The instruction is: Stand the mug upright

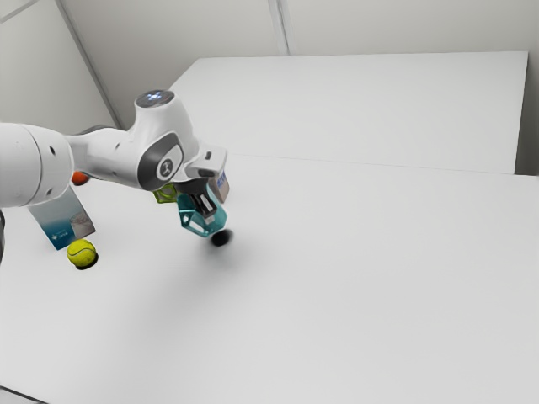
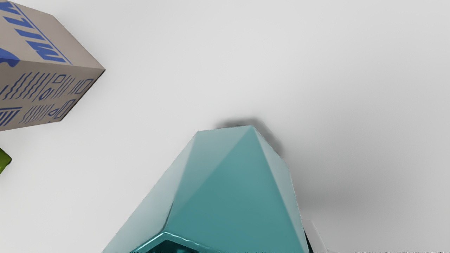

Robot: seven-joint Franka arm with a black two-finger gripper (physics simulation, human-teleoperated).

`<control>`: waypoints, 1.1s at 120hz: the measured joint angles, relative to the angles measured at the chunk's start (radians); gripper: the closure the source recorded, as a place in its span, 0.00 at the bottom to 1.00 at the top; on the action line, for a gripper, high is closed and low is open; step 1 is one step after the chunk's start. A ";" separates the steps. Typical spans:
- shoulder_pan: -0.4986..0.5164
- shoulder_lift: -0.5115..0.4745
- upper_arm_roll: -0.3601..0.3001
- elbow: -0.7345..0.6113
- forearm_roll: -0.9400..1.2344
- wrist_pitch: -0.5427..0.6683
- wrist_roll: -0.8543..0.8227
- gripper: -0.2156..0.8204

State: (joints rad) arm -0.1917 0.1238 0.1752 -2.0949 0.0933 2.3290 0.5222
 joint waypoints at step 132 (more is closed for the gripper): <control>-0.014 0.018 -0.003 -0.001 0.002 -0.098 -0.130 0.48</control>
State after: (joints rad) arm -0.2058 0.1413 0.1718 -2.0961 0.0954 2.2315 0.3924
